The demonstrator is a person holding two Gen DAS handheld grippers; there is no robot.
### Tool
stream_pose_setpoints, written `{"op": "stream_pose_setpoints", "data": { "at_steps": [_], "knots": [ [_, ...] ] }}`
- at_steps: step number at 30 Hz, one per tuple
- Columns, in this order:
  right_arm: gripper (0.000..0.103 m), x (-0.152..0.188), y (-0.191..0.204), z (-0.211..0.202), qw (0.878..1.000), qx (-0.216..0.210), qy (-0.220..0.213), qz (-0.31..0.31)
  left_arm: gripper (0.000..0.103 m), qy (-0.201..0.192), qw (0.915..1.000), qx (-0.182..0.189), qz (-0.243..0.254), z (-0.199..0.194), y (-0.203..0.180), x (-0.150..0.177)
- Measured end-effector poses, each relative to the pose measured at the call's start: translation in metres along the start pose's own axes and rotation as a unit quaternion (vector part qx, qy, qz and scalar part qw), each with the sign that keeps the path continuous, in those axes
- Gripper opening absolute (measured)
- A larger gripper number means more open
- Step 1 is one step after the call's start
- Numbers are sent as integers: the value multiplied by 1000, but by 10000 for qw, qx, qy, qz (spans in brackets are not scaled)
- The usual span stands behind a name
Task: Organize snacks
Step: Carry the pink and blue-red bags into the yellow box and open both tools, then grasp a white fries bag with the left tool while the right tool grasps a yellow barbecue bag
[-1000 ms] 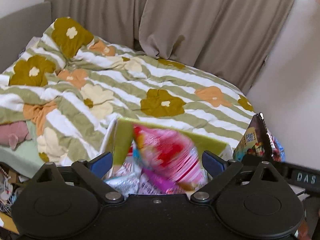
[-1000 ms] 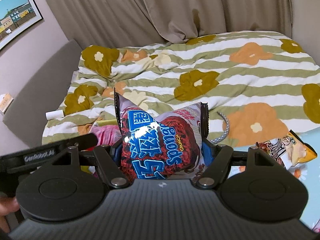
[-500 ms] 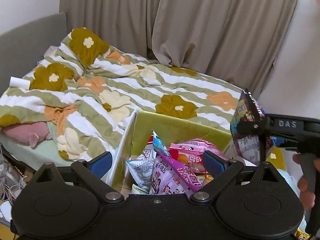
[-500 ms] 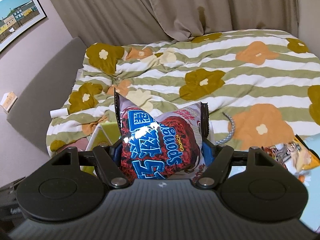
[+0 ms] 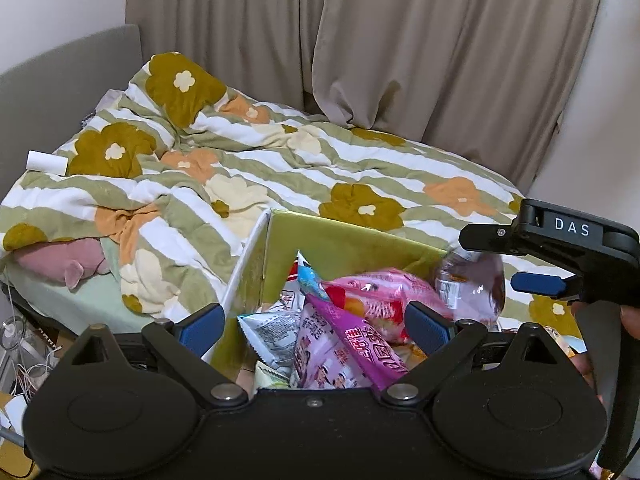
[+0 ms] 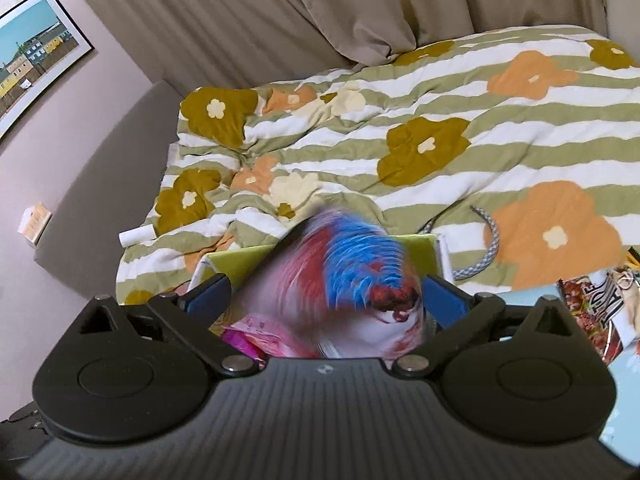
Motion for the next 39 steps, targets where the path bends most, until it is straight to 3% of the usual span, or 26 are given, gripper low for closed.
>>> {"op": "stream_pose_setpoints", "data": {
  "at_steps": [11,22,31,39],
  "knots": [
    [103,0,0,-24,9999,-72,-104,-10,98,-73,9999,65,83,-12,-7,1],
    [103,-6,-1,-110,9973,144,-687,-237,98,-449,9968,505,436,-51,-38,-5],
    [103,-13,-54,-168,9935,566,-925,-351,99,-649,9933,694,661,-68,-97,5],
    [103,-27,-127,-178,9943,709,-688,-406,100,-525,9928,596,897,-55,-163,23]
  ]
}}
Point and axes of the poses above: each gripper's, at about its wrist camera, not at the fingertips, and z roughly the way its jaws point, y to its left, x to its underside, the point moved 7 cm from there along z, roughly the way its jaws point, and after that the axes turned 10 degrees about -y, right-handed, at the moved point
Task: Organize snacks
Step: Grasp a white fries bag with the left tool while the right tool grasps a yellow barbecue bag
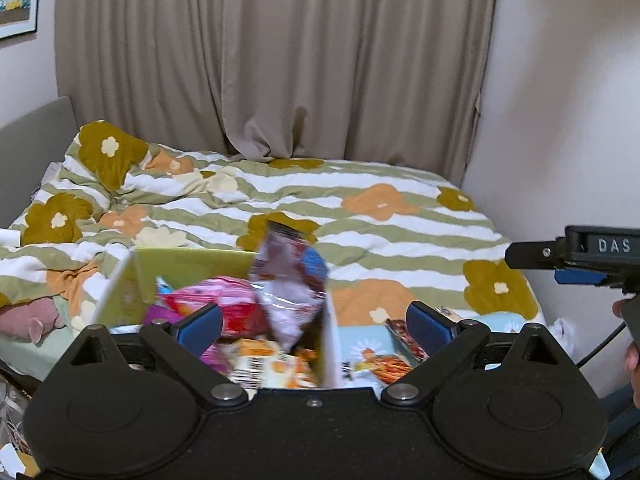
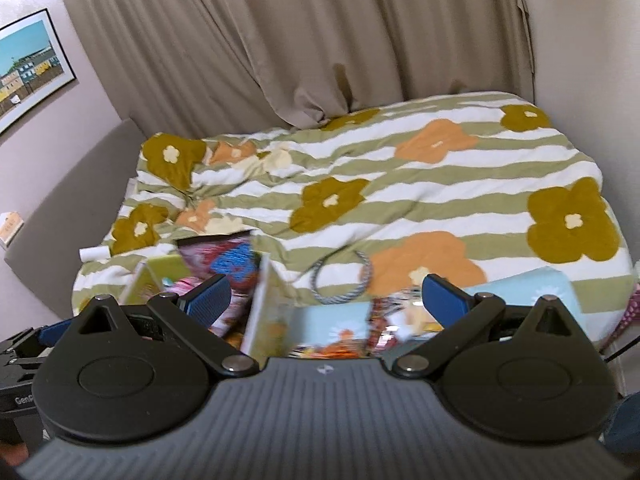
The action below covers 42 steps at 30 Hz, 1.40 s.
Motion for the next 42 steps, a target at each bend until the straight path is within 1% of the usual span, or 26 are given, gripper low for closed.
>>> {"op": "stream_pose_setpoints", "data": {
  "at_steps": [7,10,12,14,17,18,21,23,27,29,31,34,35,36,38,40,42],
  "knots": [
    [103,0,-59,26,9993,-34,378,-21,100,314,9986,27,416,34,-59,19],
    [103,3,-79,42,9983,-85,568,1,100,511,9954,118,801,50,-86,33],
    [103,6,-90,56,9973,-141,719,20,100,639,9907,141,1194,61,-101,46],
    [103,10,-98,69,9960,-198,868,30,100,801,9821,139,1697,75,-113,62],
    [103,18,-107,89,9937,-287,1086,63,100,985,9652,128,2420,90,-121,85],
    [103,21,-109,96,9927,-318,1157,83,100,1040,9591,148,2627,94,-123,92],
    [103,30,-114,115,9899,-369,1355,173,100,1175,9364,195,3301,110,-131,114],
    [103,38,-117,128,9879,-375,1486,251,100,1264,9251,146,3579,122,-134,124],
    [103,53,-122,148,9837,-382,1688,496,100,1540,9138,158,3754,142,-131,141],
    [103,59,-125,156,9816,-387,1761,628,99,1623,9119,124,3767,149,-128,145],
    [103,63,-127,164,9796,-391,1826,749,99,1736,9120,102,3715,156,-126,147],
    [103,68,-129,176,9772,-386,1901,860,94,1963,9111,43,3624,166,-119,152],
    [103,70,-129,179,9765,-377,1930,885,92,2033,9101,10,3612,169,-118,153],
    [103,72,-129,183,9757,-379,1957,914,86,2049,9090,-38,3630,171,-116,154],
    [103,75,-130,187,9741,-378,1996,989,81,2118,9085,-64,3601,176,-113,155],
    [103,78,-131,191,9726,-374,2034,1059,76,2095,9116,-89,3535,176,-109,154],
    [103,80,-131,195,9717,-362,2068,1086,67,2079,9156,-96,3439,177,-107,152]
  ]
}}
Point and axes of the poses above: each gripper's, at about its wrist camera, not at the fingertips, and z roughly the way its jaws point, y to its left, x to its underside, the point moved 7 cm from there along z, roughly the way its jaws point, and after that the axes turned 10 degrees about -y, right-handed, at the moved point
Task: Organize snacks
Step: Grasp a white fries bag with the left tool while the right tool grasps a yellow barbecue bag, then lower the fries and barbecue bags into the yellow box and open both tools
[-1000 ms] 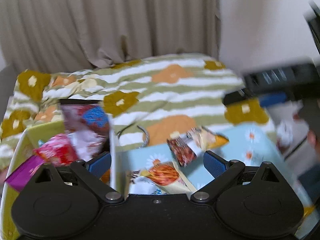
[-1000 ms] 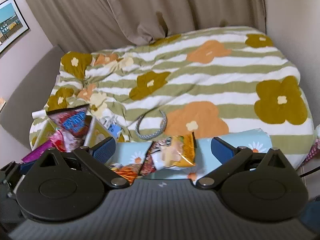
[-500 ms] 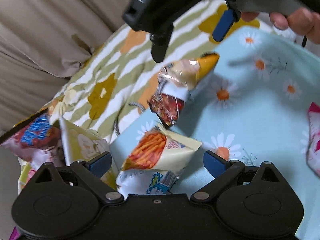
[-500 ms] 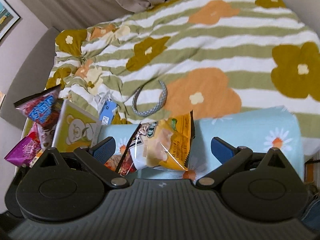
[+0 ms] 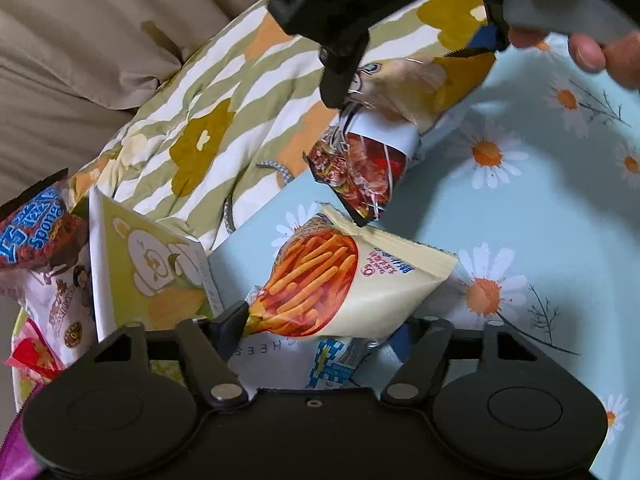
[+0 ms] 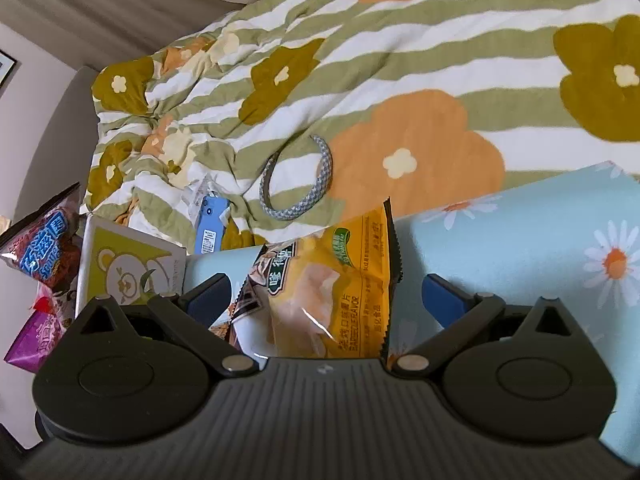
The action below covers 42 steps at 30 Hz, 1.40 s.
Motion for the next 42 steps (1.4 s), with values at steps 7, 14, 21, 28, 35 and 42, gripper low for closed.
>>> {"op": "stream_pose_setpoints", "data": {
  "at_steps": [7,14,21,28,35,42],
  "knots": [
    [103,1,0,7,10000,16,51,8,64,-5,9989,-38,-460,-1,4,-4],
    [103,3,3,16,9999,-20,104,6,63,57,9946,8,-1038,-8,11,-4],
    [86,8,6,21,9997,-85,192,-92,62,67,9894,26,-1451,-13,16,-7],
    [79,6,9,-3,9992,-26,-68,-386,61,-105,9842,28,-1766,-31,21,-15],
    [79,-2,18,-46,9972,-80,-448,-595,61,-517,9778,-24,-2030,-74,26,-27],
    [79,3,41,-102,9927,-198,-874,-803,61,-1064,9663,-135,-2342,-138,34,-28]
  ]
}}
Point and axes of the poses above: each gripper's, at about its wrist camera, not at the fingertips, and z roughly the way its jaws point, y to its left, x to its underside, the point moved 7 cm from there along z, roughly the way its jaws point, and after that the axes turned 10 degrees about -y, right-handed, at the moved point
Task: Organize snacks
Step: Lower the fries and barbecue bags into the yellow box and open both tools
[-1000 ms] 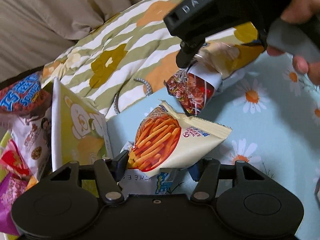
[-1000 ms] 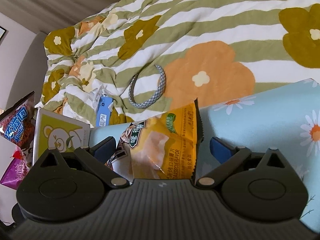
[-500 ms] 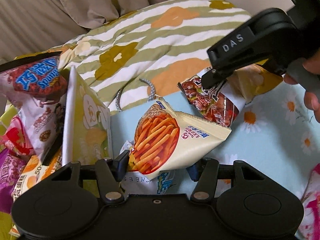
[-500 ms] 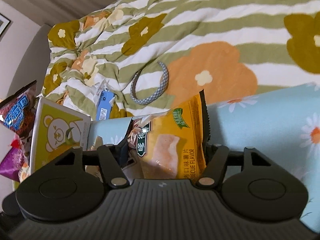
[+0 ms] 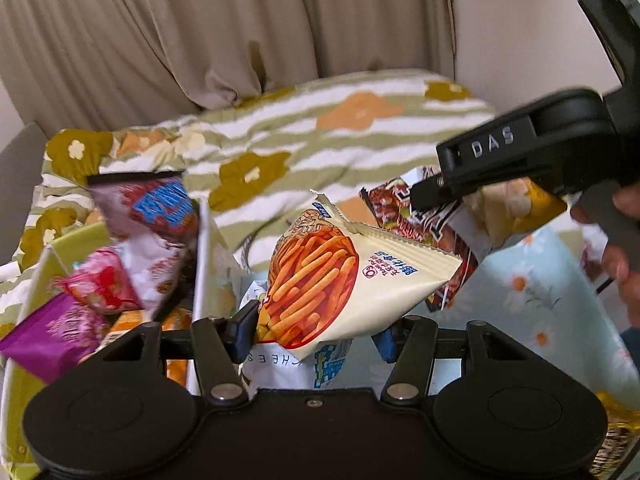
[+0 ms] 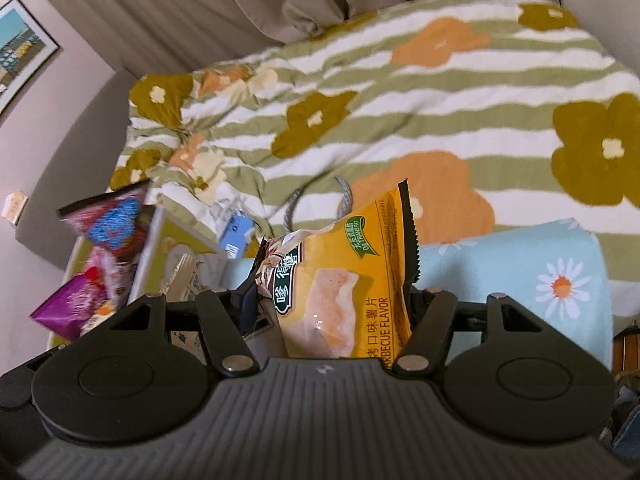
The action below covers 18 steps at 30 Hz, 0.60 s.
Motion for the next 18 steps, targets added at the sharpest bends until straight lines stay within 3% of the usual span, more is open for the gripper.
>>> {"op": "stream_pose_setpoints", "data": {
  "at_steps": [10,18],
  "knots": [
    [79,13,86,-81,9968,-133,-752,-228,61,-871,9953,49,-417,-98,60,-7],
    [79,45,175,-100,9944,-179,-1010,-238,61,-1134,9912,-240,-641,-142,147,12]
  ]
}}
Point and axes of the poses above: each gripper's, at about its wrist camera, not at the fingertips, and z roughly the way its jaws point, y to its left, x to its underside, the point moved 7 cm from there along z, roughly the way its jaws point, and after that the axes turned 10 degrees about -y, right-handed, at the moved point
